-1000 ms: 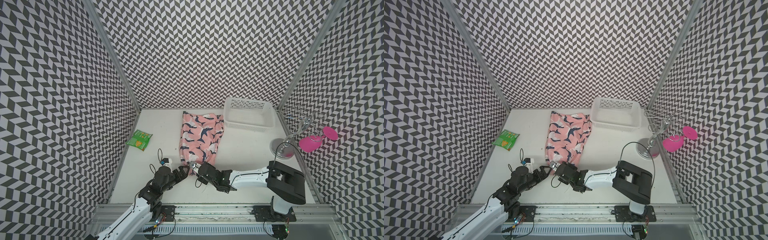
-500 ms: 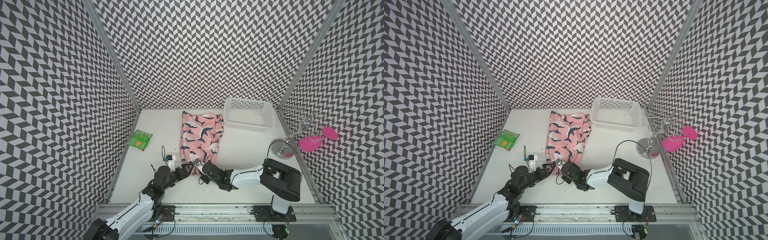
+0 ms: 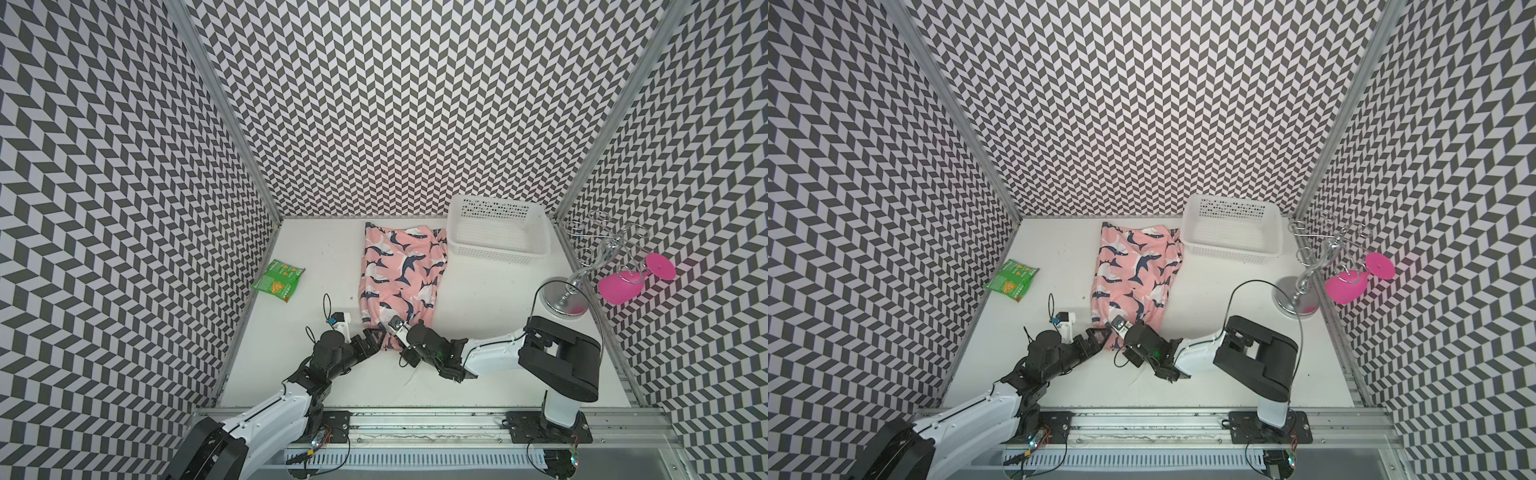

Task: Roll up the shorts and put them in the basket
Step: Roll the shorts at the center of the board.

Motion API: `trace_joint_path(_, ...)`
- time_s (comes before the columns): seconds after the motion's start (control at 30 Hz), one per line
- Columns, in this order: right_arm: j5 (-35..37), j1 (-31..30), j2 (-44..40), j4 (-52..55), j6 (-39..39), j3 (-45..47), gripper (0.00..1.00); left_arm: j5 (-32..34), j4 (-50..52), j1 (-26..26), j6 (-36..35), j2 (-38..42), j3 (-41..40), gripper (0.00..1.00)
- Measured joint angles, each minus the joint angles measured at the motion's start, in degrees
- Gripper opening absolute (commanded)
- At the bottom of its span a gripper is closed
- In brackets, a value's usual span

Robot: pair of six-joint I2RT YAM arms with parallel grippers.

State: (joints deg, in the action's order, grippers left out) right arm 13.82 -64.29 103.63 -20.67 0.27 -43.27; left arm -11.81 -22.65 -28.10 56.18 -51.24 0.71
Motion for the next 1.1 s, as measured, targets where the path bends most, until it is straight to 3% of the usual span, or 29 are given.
trace_joint_path(0.2, -0.9, 0.1, 0.0, -0.3, 0.1, 0.0, 0.22, -2.7, -14.2, -0.1, -1.4, -14.5, 0.8, 0.91)
trace_joint_path(0.33, -1.2, 0.1, 0.2, -0.7, 0.3, 0.0, 0.22, -4.6, -24.4, -0.6, -1.4, -23.8, 1.3, 0.77)
trace_joint_path(0.4, -1.3, 0.1, 0.3, -0.9, 0.3, 0.0, 0.22, -5.1, -26.8, -1.1, -1.0, -25.6, 1.2, 0.62)
trace_joint_path(0.47, -1.3, 0.1, 0.3, -0.9, 0.3, 0.0, 0.23, -5.4, -25.5, -1.6, -0.5, -25.2, 0.7, 0.39)
trace_joint_path(0.57, -1.3, 0.1, 0.2, -1.2, 0.3, 0.3, 0.30, -4.7, -18.9, -1.9, -0.6, -20.3, -0.1, 0.18)
trace_joint_path(0.7, -1.8, 0.2, -2.5, -1.3, 0.2, 2.1, 0.52, -3.3, -7.7, -1.9, -1.5, -8.8, -0.1, 0.02)
trace_joint_path(0.87, 0.4, -0.1, -9.8, 0.0, -0.9, 5.3, 0.66, -2.9, 3.0, 1.2, -2.4, -2.1, 0.7, 0.00)
trace_joint_path(0.93, 2.4, -0.6, -12.0, 0.0, -1.6, 6.3, 0.77, -3.5, 6.1, 2.4, -2.5, -3.6, 2.1, 0.00)
trace_joint_path(1.1, 8.8, -4.8, -13.3, -2.6, -7.3, 9.4, 0.83, -7.6, 11.0, 4.8, -2.7, -11.1, 8.3, 0.00)
